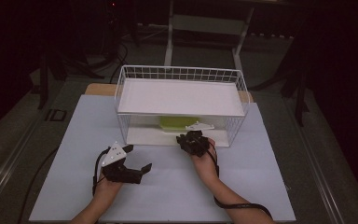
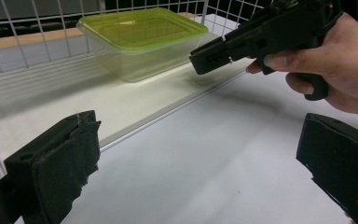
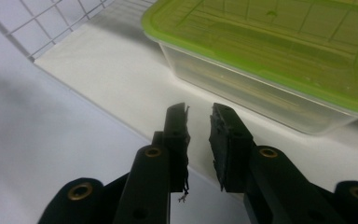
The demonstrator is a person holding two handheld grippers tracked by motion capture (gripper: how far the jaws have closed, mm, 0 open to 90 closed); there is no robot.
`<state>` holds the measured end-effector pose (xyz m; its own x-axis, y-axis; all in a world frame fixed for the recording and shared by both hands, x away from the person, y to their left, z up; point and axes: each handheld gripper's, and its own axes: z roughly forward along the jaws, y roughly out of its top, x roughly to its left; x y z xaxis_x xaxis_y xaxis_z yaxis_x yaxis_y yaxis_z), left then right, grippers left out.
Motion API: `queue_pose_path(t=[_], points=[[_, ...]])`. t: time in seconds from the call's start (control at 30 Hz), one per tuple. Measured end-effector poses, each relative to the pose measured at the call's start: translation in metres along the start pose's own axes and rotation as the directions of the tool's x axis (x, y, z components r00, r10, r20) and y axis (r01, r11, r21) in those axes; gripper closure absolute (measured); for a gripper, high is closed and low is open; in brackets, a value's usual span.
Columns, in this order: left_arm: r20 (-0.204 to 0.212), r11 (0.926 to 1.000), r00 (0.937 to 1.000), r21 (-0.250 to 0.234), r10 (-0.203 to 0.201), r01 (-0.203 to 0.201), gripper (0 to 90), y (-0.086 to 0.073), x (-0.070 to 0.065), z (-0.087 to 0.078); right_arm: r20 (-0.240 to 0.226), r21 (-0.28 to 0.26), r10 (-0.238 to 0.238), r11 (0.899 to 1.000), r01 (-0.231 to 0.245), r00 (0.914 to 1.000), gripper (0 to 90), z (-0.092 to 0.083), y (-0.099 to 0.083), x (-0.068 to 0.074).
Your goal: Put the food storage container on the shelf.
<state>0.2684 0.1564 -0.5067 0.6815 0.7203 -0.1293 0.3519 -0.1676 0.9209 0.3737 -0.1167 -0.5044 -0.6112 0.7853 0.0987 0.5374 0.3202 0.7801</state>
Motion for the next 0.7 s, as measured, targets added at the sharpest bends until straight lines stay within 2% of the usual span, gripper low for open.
queue_pose_path(t=[0.1,0.23,0.33,0.37,0.4,0.43,0.53,0.57,0.6,0.67,0.7], points=[[0.004,1.0000,1.0000,0.005,0.001,-0.001,0.0,0.000,-0.001,0.001,-0.014,-0.001,-0.012,1.000,0.012,0.9998,66.7,-0.007,-0.002,0.001],[0.008,1.0000,0.9999,0.001,-0.007,0.007,0.0,0.001,-0.001,0.001,-0.039,-0.018,-0.047,0.999,0.047,0.9981,48.8,-0.017,-0.005,0.005],[0.036,0.9998,0.9992,-0.013,-0.016,0.017,0.0,0.002,0.000,0.001,-0.063,-0.039,-0.055,0.998,0.053,0.9965,34.8,-0.026,-0.006,0.005],[0.036,0.9998,0.9992,-0.013,-0.016,0.017,0.0,0.002,0.000,0.001,-0.063,-0.039,-0.055,0.998,0.053,0.9965,34.8,-0.026,-0.006,0.005],[0.058,0.9999,0.9983,-0.015,-0.008,0.009,0.0,0.003,-0.001,0.001,-0.072,-0.050,-0.058,0.997,0.055,0.9957,32.7,-0.030,-0.007,0.005],[0.069,0.9999,0.9976,-0.016,0.000,0.001,0.0,0.003,-0.002,0.001,-0.094,-0.060,-0.052,0.997,0.046,0.9942,26.9,-0.036,-0.009,0.004],[0.094,0.9995,0.9953,-0.018,0.026,-0.024,0.0,0.005,-0.006,0.001,-0.142,-0.071,-0.035,0.997,0.025,0.9892,19.6,-0.044,-0.012,0.003],[0.094,0.9995,0.9953,-0.018,0.026,-0.024,0.0,0.005,-0.006,0.001,-0.142,-0.071,-0.035,0.997,0.025,0.9892,19.6,-0.044,-0.012,0.003],[0.111,0.9995,0.9934,-0.020,0.027,-0.025,0.0,0.006,-0.008,0.001,-0.152,-0.070,-0.028,0.997,0.017,0.9880,17.8,-0.046,-0.013,0.003],[0.111,0.9995,0.9933,-0.006,0.030,-0.030,0.0,0.007,-0.011,0.002,-0.171,-0.069,-0.030,0.997,0.019,0.9849,14.2,-0.055,-0.017,0.004],[0.115,0.9996,0.9930,-0.003,0.027,-0.027,0.0,0.007,-0.012,0.002,-0.165,-0.070,-0.034,0.997,0.022,0.9857,14.4,-0.057,-0.018,0.005]])
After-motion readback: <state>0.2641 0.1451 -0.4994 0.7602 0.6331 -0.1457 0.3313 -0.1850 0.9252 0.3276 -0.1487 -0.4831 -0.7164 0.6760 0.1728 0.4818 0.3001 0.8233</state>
